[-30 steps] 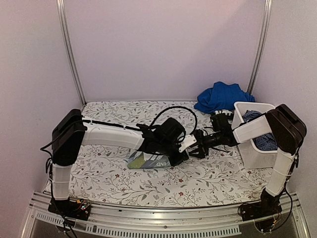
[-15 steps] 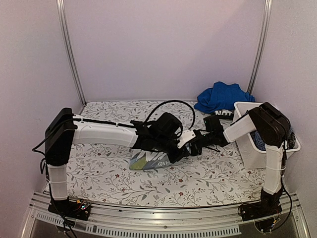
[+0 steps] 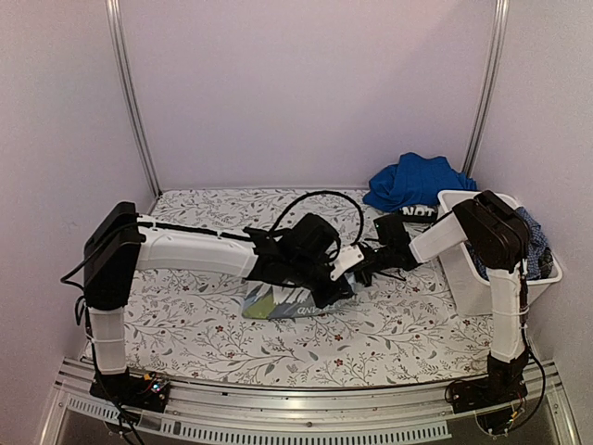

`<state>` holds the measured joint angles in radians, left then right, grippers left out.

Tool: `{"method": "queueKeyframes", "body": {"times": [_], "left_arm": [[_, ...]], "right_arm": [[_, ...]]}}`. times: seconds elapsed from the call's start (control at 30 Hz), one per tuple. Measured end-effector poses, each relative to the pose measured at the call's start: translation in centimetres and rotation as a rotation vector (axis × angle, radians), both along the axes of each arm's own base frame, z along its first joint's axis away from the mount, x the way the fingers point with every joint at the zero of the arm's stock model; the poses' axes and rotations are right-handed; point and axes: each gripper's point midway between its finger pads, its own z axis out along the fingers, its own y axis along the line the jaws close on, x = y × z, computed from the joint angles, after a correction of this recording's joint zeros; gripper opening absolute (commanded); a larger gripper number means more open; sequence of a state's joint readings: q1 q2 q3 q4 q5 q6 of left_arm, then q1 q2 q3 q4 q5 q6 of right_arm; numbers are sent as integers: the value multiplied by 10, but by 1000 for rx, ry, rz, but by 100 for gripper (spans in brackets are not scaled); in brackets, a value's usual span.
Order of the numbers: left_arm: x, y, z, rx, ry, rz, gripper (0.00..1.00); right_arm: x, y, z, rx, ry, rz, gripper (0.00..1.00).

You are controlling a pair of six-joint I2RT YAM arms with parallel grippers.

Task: Fold and stack the mixed laundry pile
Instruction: Pass from the left arm to the right, then turn over the square-folded T-shirt at the center of the board.

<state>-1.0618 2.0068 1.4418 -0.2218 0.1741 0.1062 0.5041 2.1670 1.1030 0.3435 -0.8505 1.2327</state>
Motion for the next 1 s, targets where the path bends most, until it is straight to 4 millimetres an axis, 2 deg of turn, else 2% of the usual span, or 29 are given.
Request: {"method": "queueKeyframes", "body": {"times": [0.07, 0.13, 0.27, 0.37, 0.47, 0.57, 0.67, 0.8, 0.9, 1.0], "left_arm": [[0, 2, -2, 6, 3, 9, 45], [4, 7, -2, 21, -8, 40, 57], [18, 32, 4, 37, -4, 146, 73], [42, 71, 20, 3, 27, 278, 83], [69, 109, 40, -40, 27, 411, 87], [84, 132, 52, -75, 22, 503, 89], [81, 139, 49, -76, 35, 531, 90], [77, 148, 35, -45, 50, 558, 91], [78, 150, 33, -36, 43, 570, 91], [80, 153, 33, -29, 33, 584, 92]], "right_arm": [[2, 0, -1, -18, -5, 8, 0], [3, 0, -1, -41, -16, 23, 0], [12, 1, 5, -110, -73, 71, 0], [15, -1, 8, -165, -112, 110, 0], [15, -6, 14, -227, -139, 149, 0], [9, -16, 23, -294, -153, 188, 0], [3, -26, 39, -356, -175, 218, 0], [1, -51, 75, -460, -224, 244, 0], [-5, -79, 109, -559, -259, 234, 0], [-20, -111, 141, -669, -272, 206, 0]]}}
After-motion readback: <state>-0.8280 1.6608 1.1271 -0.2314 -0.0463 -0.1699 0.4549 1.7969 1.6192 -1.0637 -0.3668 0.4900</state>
